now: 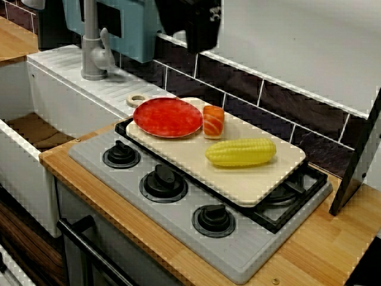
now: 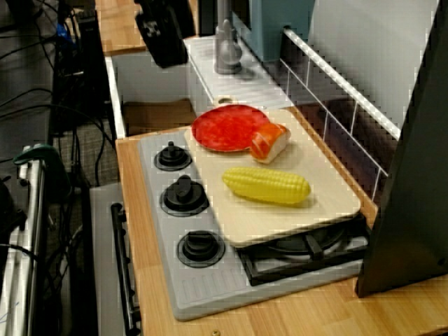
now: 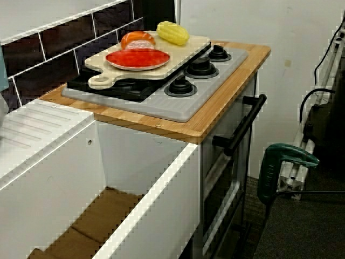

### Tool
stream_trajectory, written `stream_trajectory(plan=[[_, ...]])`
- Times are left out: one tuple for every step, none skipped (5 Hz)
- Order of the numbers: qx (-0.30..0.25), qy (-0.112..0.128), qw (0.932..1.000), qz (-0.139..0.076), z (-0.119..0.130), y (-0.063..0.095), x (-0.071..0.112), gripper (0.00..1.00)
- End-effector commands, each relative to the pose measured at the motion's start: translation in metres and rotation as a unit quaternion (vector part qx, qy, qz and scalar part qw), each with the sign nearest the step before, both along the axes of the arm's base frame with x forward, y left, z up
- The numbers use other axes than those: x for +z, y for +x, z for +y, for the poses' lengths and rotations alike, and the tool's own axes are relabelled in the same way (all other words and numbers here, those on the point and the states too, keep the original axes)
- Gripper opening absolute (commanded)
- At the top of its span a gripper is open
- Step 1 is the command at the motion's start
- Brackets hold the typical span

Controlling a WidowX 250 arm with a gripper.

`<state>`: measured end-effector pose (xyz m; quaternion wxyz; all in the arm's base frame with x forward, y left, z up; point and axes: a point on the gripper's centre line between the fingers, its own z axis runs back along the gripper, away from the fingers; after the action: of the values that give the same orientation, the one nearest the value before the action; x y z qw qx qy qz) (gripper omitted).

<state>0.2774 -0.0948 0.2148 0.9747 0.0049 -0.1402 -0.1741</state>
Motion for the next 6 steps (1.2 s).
stream_trajectory(plan=[[-0.073,0.007,0.9966,-0.038,-0.036,0.037,-0.021,1.00],[-0.073,0.025,0.9968,-0.019,-0.037,0.047,-0.036,1.00],[-0.078,0.040,0.9961,-0.011,-0.037,0.052,-0.047,1.00],[-0.078,0.040,0.9961,-0.011,-0.037,0.052,-0.047,1.00],[-0.078,0.040,0.9961,-0.011,-0.037,0.052,-0.047,1.00],[-0.078,0.040,0.9961,-0.011,-0.037,0.052,-0.047,1.00]])
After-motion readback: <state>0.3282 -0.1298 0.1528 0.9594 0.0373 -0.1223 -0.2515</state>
